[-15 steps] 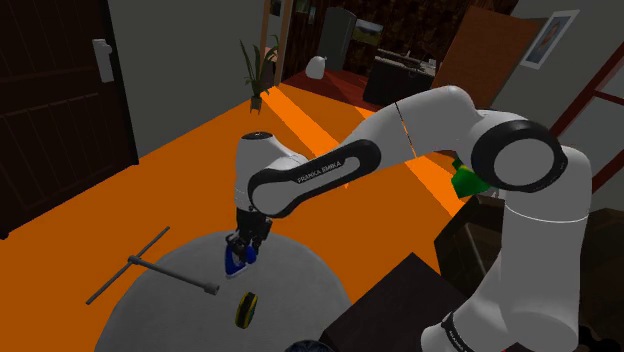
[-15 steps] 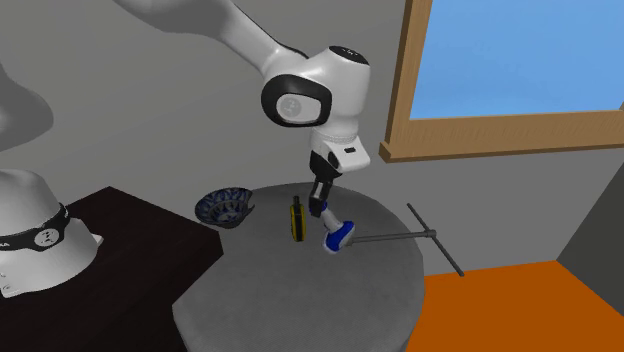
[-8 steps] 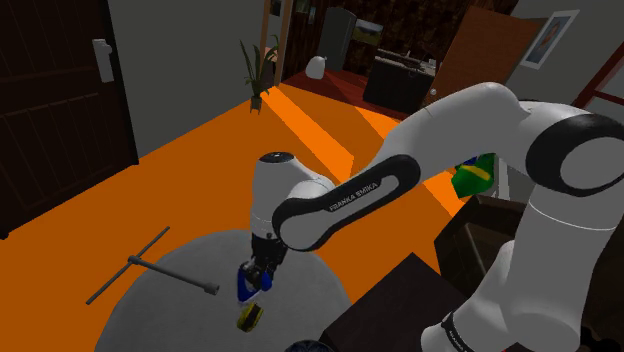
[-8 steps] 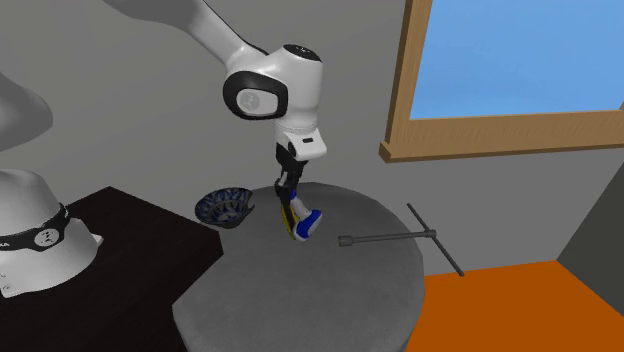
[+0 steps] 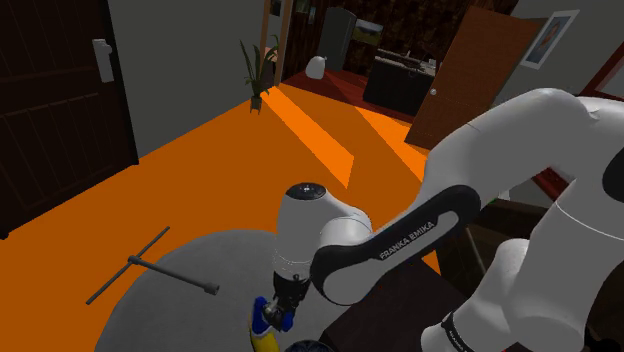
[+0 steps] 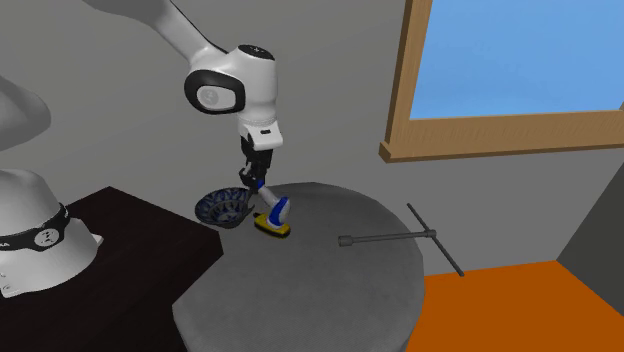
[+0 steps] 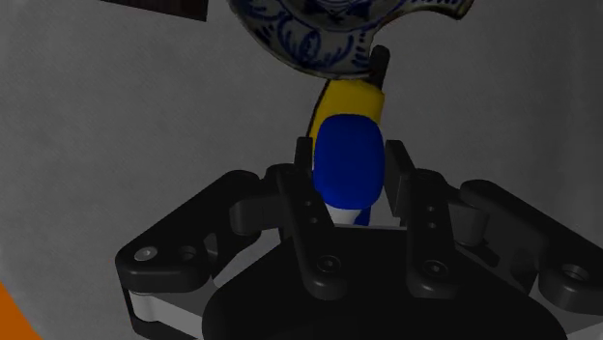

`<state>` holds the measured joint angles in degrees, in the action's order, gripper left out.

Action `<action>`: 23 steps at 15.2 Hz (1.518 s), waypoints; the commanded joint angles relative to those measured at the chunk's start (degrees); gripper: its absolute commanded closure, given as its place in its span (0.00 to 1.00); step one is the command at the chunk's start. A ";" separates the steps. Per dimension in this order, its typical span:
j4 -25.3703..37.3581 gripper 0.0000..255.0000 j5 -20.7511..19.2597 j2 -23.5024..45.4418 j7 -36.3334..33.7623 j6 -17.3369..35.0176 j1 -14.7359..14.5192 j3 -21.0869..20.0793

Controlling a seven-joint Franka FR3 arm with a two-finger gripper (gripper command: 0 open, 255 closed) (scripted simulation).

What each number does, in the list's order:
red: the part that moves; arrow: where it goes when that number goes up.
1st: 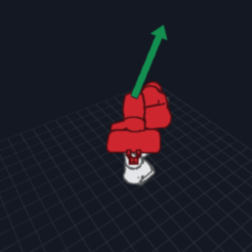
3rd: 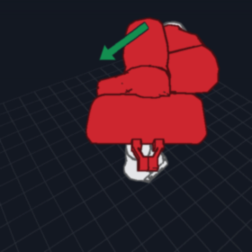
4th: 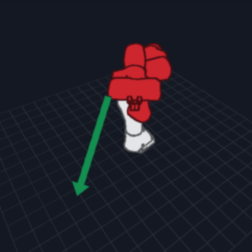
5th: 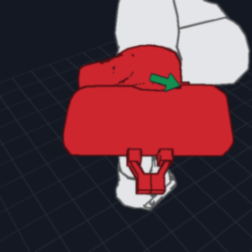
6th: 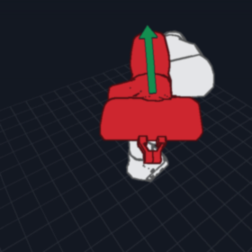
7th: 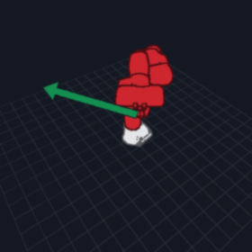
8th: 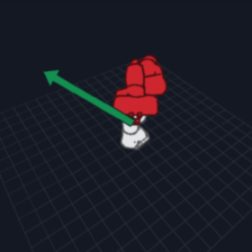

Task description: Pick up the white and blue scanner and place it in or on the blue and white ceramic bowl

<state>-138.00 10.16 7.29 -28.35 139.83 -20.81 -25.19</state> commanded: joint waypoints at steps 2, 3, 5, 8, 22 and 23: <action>-4.94 1.00 3.28 -3.84 -1.39 1.77 -1.76 -2.33; -6.41 1.00 4.44 -5.00 -1.84 2.32 -2.43 -3.11; -9.18 1.00 6.91 -7.26 -2.77 3.32 -3.92 -4.73; -12.84 1.00 10.88 -10.44 -4.36 4.59 -6.56 -7.26; -18.36 1.00 13.89 -5.97 -10.17 15.68 -11.51 -12.60; -18.38 1.00 13.03 -4.73 -10.63 16.85 -11.49 -12.48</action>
<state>-156.45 24.17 1.20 -38.45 155.44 -32.37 -37.76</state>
